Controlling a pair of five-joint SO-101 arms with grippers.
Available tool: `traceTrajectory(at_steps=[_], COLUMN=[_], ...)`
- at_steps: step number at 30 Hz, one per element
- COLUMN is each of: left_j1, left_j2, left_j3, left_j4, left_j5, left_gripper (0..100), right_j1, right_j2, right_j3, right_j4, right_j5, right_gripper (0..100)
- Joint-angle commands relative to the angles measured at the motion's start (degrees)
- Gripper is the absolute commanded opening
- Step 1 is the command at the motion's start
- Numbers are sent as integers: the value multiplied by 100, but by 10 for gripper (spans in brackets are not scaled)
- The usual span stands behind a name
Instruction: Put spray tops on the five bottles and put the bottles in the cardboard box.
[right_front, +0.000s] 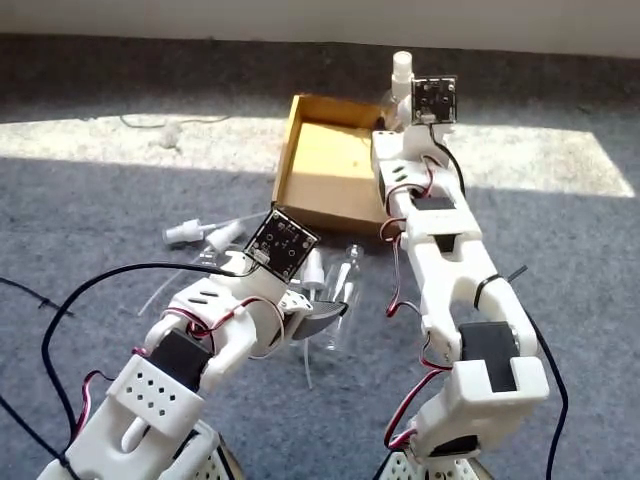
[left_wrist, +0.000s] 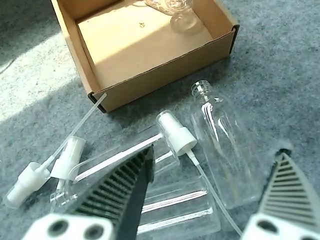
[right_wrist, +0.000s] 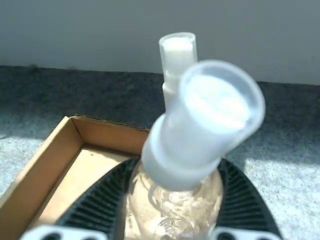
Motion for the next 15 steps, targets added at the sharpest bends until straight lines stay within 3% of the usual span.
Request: traceTrajectory(at_steps=[1,15], left_j1=[-75,-75], left_j2=[-110,-110], left_j3=[-31,-31], left_j4=[0,9], left_j5=[-26,-26], left_gripper=[333,333], right_j1=[-48,-127], right_j2=[-312,-303], right_j3=[-242,-233], right_j4=[-57,-92], right_j5=[53,44], right_gripper=[170,170])
